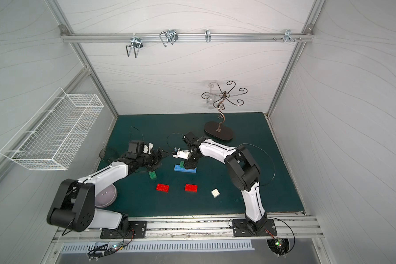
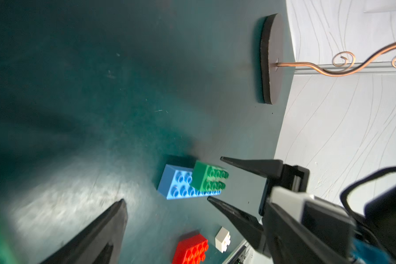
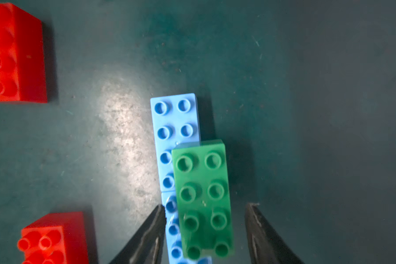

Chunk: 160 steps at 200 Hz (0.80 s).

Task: Assemble a small pinwheel with lego
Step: Assemble the lego brick with the lego brick, then pick up the lego brick from the center of the board.

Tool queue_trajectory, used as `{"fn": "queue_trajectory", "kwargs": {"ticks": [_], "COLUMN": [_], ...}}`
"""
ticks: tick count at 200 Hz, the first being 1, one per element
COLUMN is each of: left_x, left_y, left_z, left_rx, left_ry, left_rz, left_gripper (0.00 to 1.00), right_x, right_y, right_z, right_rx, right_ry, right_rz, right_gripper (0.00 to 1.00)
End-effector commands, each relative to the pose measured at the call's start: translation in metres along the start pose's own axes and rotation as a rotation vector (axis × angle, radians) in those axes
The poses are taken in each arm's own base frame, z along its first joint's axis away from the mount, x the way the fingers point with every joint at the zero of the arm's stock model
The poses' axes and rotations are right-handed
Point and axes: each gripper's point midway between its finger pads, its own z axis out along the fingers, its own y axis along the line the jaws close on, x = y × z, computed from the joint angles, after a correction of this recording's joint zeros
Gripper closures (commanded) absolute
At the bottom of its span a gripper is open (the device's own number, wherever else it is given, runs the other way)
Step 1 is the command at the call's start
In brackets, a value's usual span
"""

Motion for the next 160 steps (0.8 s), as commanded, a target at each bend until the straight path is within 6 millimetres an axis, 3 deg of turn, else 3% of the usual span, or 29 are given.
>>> {"fn": "queue_trajectory", "kwargs": {"ticks": [1, 34, 69, 104, 130, 160], "left_x": [0.017, 0.017, 0.008, -0.013, -0.023, -0.026], "left_y": [0.039, 0.081, 0.103, 0.106, 0.102, 0.113], "left_z": [-0.027, -0.039, -0.034, -0.033, -0.023, -0.016], "left_rx": [-0.229, -0.462, -0.594, -0.640, -0.648, -0.709], "left_ry": [0.026, 0.037, 0.068, 0.033, 0.041, 0.092], "left_rz": [0.049, 0.063, 0.089, 0.102, 0.110, 0.126], "left_gripper": [0.03, 0.03, 0.09, 0.14, 0.19, 0.26], "right_x": [-0.010, -0.014, -0.014, -0.009, -0.001, 0.012], "right_y": [0.000, -0.001, 0.014, 0.042, 0.059, 0.067], "right_z": [-0.028, -0.047, -0.077, -0.092, -0.088, -0.080], "right_rx": [0.039, 0.063, 0.049, 0.012, 0.013, -0.013], "right_ry": [-0.073, -0.134, -0.171, -0.197, -0.192, -0.148], "right_rz": [0.034, 0.133, 0.268, 0.306, 0.286, 0.310], "right_gripper": [0.41, 0.37, 0.38, 0.40, 0.40, 0.41]}}
